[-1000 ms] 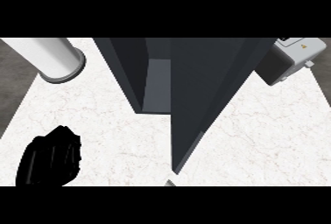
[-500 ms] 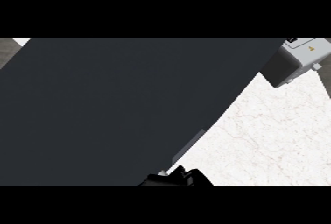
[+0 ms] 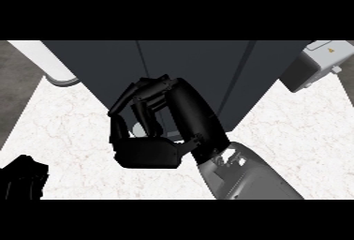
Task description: Pick up the bottled water, place it into the cabinet and close the cabinet
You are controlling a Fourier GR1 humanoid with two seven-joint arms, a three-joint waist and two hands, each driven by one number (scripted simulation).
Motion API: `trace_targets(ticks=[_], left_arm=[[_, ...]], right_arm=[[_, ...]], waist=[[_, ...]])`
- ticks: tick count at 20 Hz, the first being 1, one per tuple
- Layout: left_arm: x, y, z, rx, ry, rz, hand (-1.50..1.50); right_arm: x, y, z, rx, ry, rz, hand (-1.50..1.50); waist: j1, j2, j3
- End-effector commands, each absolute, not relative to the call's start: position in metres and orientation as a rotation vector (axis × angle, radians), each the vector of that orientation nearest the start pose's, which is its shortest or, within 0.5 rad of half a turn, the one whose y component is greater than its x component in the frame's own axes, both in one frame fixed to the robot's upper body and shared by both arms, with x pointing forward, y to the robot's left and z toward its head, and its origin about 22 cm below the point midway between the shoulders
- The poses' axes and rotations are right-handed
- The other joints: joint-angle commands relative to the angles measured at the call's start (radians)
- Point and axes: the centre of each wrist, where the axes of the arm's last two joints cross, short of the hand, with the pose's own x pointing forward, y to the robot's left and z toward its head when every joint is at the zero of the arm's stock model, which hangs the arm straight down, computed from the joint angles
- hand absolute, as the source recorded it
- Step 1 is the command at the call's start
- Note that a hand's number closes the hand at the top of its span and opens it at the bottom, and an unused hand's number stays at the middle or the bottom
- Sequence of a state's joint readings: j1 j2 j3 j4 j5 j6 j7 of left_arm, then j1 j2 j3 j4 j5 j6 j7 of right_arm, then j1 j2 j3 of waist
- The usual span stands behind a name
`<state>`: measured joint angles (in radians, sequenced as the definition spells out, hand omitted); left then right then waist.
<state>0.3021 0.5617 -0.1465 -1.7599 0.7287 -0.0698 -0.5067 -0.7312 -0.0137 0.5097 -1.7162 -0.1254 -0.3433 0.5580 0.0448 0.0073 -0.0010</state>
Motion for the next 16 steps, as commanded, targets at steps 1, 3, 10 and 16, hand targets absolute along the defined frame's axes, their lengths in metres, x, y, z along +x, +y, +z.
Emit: trace_targets(ticks=[1, 3, 10, 16], left_arm=[[0.166, 0.34, 0.025, -0.283, -1.881, 0.116, 1.5], [0.162, 0.336, 0.026, -0.284, -1.881, 0.144, 1.5], [0.158, 0.341, 0.034, -0.286, -1.887, 0.108, 1.5], [0.154, 0.332, 0.029, -0.312, -1.882, 0.088, 1.5]], right_arm=[[0.316, -0.038, 0.185, 0.426, -1.639, 0.417, 1.5], [0.336, -0.048, 0.165, 0.425, -1.645, 0.41, 1.5], [0.396, -0.093, 0.169, 0.377, -1.63, 0.397, 1.5], [0.407, -0.12, 0.161, 0.346, -1.642, 0.426, 1.5]], waist=[[-0.008, 0.002, 0.001], [-0.012, 0.002, 0.001], [-0.004, 0.008, 0.001], [-0.003, 0.01, 0.001]])
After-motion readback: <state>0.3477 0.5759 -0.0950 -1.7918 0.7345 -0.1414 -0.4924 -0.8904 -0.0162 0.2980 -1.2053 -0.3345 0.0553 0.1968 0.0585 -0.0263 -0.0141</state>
